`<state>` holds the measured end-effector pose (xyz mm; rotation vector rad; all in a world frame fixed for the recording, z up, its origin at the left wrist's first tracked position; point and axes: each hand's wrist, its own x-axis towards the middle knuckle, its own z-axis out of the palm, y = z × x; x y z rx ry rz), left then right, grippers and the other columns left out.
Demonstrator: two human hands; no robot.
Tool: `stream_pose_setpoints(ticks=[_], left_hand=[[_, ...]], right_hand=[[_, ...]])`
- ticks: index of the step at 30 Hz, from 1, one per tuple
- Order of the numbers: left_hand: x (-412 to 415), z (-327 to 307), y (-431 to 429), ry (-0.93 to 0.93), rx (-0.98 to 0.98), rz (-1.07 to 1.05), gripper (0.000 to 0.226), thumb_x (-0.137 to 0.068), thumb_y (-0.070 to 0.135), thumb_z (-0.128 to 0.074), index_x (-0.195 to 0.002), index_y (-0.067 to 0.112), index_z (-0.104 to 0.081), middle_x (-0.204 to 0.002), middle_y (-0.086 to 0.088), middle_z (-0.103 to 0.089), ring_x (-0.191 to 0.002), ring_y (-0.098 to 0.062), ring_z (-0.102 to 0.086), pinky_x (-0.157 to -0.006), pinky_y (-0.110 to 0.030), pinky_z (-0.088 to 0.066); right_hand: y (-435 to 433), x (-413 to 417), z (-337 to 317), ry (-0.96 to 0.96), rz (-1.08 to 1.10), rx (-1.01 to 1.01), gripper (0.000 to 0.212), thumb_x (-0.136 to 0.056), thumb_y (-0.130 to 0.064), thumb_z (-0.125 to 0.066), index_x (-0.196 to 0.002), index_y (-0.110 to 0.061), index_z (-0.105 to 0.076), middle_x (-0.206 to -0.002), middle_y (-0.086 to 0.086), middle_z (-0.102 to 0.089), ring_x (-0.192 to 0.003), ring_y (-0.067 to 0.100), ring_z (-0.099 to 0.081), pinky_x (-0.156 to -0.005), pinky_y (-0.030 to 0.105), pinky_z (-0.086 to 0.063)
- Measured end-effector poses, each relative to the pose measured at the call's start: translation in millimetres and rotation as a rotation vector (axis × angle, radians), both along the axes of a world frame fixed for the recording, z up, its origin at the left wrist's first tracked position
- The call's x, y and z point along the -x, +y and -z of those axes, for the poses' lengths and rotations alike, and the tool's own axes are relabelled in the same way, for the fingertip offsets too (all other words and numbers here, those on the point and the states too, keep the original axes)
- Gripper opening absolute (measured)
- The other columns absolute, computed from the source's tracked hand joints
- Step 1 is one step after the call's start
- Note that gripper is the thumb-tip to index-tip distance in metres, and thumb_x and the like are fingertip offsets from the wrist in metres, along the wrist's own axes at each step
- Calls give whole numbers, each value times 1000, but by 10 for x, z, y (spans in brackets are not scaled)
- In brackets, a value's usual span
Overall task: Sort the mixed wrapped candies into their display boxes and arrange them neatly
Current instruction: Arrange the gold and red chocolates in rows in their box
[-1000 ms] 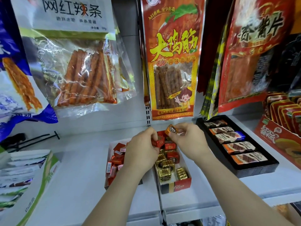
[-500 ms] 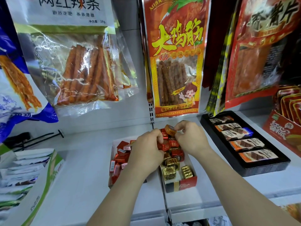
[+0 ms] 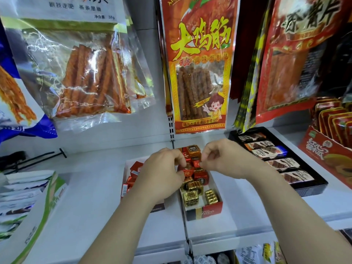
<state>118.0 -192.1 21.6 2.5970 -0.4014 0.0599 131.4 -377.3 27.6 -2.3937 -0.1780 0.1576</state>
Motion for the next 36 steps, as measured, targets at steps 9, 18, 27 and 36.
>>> stream_pose_setpoints(ticks=[9, 18, 27, 36], left_hand=[[226, -44, -164, 72, -502, 110, 37, -73, 58, -68, -74, 22, -63, -75, 6, -59, -73, -15, -58, -62, -30, -50], [130, 24, -130, 239, -353, 74, 20, -85, 38, -64, -79, 19, -67, -76, 1, -65, -73, -19, -62, -63, -32, -52], [142, 27, -93, 308, -303, 62, 29, -90, 36, -58, -80, 11, -70, -74, -5, -65, -76, -22, -64, -57, -29, -43], [141, 54, -83, 282, -313, 83, 30, -89, 41, -58, -87, 16, -75, -87, -3, -66, -82, -20, -62, -67, -36, -51]], right_hand=[[159, 424, -275, 229, -117, 543, 38, -74, -56, -71, -94, -24, -66, -96, -4, -62, -82, 15, -60, -58, 24, -44], [314, 387, -110, 91, -42, 742, 37, -75, -43, -70, -89, -20, -45, -75, -3, -45, -75, 24, -52, -58, 28, -36], [140, 282, -44, 242, 72, 195, 26, -73, -22, -71, -76, 3, -66, -64, 8, -55, -57, 23, -50, -52, 27, -38], [-104, 253, -32, 320, 70, -198, 9, -81, -22, -72, -86, -15, -76, -91, 4, -69, -84, 11, -58, -66, 22, -45]])
